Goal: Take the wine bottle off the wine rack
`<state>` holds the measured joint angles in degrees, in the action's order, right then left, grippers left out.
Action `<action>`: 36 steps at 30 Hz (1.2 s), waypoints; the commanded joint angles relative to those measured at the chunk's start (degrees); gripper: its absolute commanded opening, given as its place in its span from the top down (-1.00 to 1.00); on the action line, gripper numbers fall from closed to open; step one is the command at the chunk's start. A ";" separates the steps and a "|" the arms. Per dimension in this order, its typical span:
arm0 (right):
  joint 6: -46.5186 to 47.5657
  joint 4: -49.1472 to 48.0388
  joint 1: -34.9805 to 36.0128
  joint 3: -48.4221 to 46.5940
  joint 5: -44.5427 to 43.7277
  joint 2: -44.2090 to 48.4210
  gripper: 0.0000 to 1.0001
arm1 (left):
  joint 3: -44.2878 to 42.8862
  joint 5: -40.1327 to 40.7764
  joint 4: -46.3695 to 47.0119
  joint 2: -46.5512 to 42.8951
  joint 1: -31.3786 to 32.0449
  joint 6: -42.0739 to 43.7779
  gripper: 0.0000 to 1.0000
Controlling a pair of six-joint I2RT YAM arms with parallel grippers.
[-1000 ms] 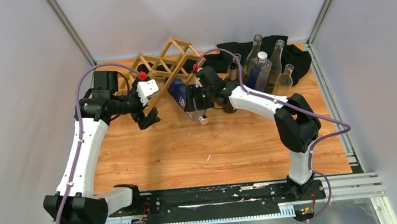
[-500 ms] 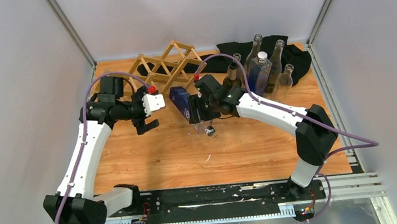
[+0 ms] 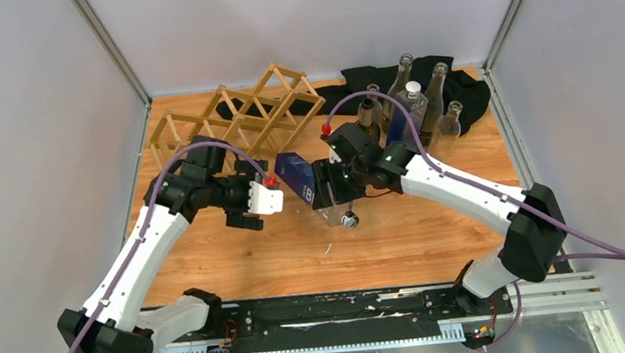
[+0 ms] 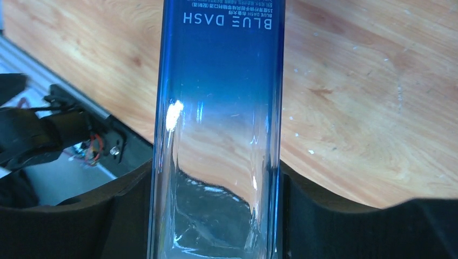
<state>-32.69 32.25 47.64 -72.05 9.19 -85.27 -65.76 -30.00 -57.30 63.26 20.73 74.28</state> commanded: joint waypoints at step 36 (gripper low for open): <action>-1.48 -3.18 0.78 -12.51 33.84 1.87 0.82 | 11.27 16.94 15.06 -4.54 14.57 1.76 -0.44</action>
<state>-34.72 38.09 47.88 -80.73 37.01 -85.08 -54.78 -11.40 -43.59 59.83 34.70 76.20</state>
